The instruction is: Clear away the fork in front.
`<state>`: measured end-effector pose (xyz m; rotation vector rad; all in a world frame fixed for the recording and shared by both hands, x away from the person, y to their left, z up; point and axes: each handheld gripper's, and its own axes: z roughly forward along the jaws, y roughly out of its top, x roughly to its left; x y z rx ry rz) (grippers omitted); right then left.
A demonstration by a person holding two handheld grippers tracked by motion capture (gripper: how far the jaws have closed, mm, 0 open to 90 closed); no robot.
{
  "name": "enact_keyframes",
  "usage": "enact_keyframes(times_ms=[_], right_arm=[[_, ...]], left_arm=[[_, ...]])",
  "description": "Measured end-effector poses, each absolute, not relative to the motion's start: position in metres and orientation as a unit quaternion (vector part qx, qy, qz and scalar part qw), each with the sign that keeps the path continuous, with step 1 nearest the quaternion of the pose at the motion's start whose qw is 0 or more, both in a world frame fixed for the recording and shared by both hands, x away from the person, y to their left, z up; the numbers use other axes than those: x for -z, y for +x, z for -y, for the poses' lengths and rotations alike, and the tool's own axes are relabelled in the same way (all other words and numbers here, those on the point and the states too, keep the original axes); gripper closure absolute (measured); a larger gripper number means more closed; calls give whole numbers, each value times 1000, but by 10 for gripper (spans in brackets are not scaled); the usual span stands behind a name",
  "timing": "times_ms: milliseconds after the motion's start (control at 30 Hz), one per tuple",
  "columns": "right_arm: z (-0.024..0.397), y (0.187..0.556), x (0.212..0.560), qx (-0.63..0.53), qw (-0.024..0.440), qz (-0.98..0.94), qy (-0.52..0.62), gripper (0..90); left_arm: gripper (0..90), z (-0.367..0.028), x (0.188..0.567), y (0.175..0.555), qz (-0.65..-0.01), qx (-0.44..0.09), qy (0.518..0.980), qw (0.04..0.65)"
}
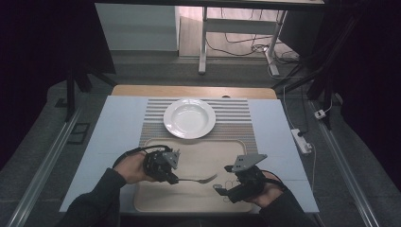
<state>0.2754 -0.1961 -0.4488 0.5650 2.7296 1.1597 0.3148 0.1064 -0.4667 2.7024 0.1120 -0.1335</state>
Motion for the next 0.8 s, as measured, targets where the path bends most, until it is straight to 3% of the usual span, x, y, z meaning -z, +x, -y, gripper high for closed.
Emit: enact_keyframes(times_ms=[167, 500, 800], right_arm=[[207, 275, 448, -382, 101, -889, 232, 33], [229, 267, 455, -381, 107, -875, 279, 0], [245, 253, 453, -395, 145, -853, 308, 0]], left_arm=[[866, -113, 465, 311, -111, 37, 969, 215], [866, -130, 465, 297, -234, 21, 947, 217], [866, -151, 466, 284, -350, 6, 906, 238]])
